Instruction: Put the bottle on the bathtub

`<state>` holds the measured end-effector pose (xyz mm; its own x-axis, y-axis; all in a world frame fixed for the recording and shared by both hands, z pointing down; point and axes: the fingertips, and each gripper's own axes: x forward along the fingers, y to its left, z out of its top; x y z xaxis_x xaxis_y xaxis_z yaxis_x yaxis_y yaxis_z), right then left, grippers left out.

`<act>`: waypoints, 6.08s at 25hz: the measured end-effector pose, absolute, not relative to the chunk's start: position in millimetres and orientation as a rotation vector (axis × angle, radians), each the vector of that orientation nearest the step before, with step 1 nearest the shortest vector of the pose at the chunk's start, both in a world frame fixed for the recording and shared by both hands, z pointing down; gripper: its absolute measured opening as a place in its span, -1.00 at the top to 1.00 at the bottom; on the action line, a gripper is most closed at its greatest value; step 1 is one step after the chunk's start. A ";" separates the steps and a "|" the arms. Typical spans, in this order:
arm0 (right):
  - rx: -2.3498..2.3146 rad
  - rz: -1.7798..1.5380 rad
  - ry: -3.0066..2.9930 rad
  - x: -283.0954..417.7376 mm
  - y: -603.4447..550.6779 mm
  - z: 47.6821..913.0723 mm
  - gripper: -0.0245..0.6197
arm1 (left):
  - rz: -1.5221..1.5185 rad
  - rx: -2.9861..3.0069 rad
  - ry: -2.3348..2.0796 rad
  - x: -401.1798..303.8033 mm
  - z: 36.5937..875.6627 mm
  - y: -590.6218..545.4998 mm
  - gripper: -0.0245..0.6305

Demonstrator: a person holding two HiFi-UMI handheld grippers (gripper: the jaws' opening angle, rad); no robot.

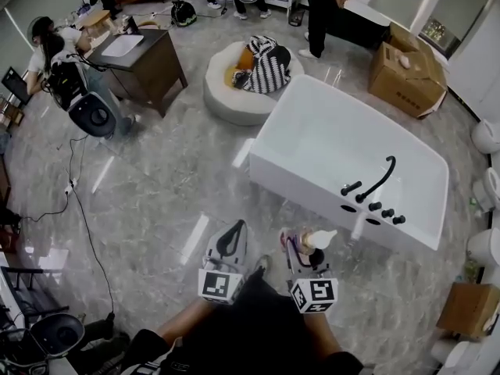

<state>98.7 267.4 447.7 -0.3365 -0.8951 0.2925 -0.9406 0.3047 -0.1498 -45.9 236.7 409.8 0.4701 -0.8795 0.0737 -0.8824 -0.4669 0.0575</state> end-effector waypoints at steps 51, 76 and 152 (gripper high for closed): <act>1.823 0.541 -2.149 82.6 -100.6 534.1 0.23 | 0.065 2.664 -1.308 -56.1 450.5 -169.0 0.88; 1.579 0.620 -2.134 122.9 -190.1 711.8 0.23 | 0.067 2.600 -1.444 -18.1 510.1 -230.1 0.88; 1.437 0.683 -1.839 101.1 -198.3 862.3 0.23 | 0.095 2.527 -1.437 -27.6 552.5 -254.9 0.88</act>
